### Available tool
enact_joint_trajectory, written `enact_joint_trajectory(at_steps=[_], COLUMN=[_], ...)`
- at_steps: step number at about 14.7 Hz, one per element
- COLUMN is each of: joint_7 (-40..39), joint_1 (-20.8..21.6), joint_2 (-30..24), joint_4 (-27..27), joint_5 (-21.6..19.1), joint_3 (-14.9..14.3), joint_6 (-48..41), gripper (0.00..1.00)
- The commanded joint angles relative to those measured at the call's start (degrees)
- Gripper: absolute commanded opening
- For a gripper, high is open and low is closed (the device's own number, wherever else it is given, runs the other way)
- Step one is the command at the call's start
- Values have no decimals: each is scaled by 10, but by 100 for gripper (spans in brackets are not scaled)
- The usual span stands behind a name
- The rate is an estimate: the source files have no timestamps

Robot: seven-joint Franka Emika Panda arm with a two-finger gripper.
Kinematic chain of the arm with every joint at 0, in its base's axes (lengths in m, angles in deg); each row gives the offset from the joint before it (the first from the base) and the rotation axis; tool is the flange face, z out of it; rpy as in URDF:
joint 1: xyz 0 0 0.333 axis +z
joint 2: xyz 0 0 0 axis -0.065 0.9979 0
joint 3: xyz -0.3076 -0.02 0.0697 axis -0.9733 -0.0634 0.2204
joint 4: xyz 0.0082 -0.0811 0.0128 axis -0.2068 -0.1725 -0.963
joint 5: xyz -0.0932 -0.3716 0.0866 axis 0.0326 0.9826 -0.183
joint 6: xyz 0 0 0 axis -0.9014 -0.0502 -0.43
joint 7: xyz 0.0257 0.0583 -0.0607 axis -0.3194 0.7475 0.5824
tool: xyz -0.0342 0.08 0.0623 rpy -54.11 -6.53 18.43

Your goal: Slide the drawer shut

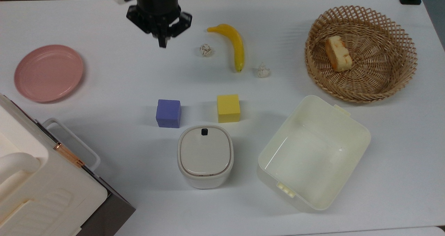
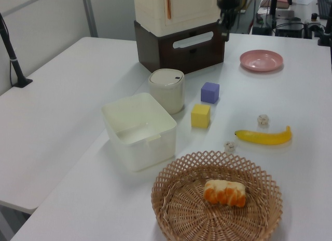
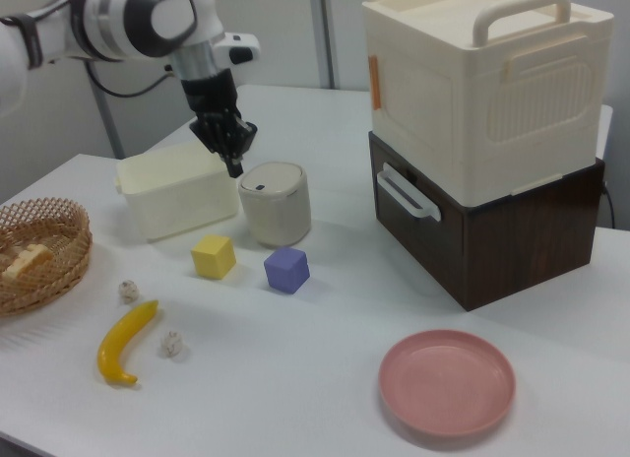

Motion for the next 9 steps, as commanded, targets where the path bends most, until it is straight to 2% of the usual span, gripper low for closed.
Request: enact_joint_trajectory(at_steps=[1, 3, 6, 8, 9], joint_7=[-63, -79, -74, -73, -72], joint_1=[1, 1, 1, 2, 3], joint_2=[-67, -75, -78, -77, -78], joint_4=[-65, -66, -63, -63, -63], joint_5=[-13, -13, -12, -12, -12], joint_3=[-1, -1, -2, -1, 0], joint_6=[-9, -27, -30, -36, -41], gripper=[3, 10, 49, 71, 98])
